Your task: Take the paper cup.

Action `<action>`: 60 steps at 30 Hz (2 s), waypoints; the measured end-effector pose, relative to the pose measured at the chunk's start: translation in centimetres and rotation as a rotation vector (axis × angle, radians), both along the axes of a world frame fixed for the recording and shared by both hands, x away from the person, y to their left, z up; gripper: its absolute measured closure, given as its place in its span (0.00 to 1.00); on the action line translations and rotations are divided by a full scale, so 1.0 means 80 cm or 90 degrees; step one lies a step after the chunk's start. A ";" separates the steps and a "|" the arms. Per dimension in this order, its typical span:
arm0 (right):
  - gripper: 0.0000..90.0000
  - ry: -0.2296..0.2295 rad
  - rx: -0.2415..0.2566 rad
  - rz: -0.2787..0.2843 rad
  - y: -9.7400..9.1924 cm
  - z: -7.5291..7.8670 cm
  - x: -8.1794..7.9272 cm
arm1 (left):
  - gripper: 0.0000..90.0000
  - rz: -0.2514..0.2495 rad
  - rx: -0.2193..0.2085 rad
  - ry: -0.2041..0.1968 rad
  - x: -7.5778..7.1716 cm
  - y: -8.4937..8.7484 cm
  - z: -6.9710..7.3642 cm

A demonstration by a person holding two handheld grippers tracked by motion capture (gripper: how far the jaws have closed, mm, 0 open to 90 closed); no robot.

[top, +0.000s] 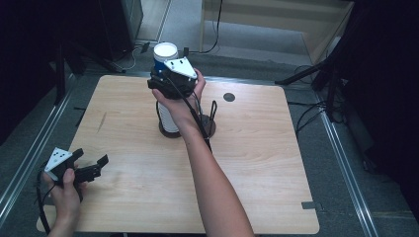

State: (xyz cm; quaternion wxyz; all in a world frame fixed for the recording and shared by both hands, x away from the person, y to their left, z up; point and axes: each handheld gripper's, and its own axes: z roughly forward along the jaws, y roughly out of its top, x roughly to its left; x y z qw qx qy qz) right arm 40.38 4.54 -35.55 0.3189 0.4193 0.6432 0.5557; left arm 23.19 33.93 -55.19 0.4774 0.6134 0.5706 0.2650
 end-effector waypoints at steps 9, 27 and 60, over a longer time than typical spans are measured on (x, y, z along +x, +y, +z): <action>0.21 -0.020 0.011 0.001 -0.005 0.020 -0.004 | 0.00 0.002 -0.002 -0.002 0.001 -0.001 0.000; 0.22 -0.064 0.039 -0.007 -0.009 0.057 -0.012 | 0.00 0.002 -0.003 -0.003 0.001 -0.001 0.000; 0.22 -0.073 0.036 -0.081 -0.101 0.046 -0.038 | 0.00 0.001 0.002 -0.003 0.001 -0.001 0.000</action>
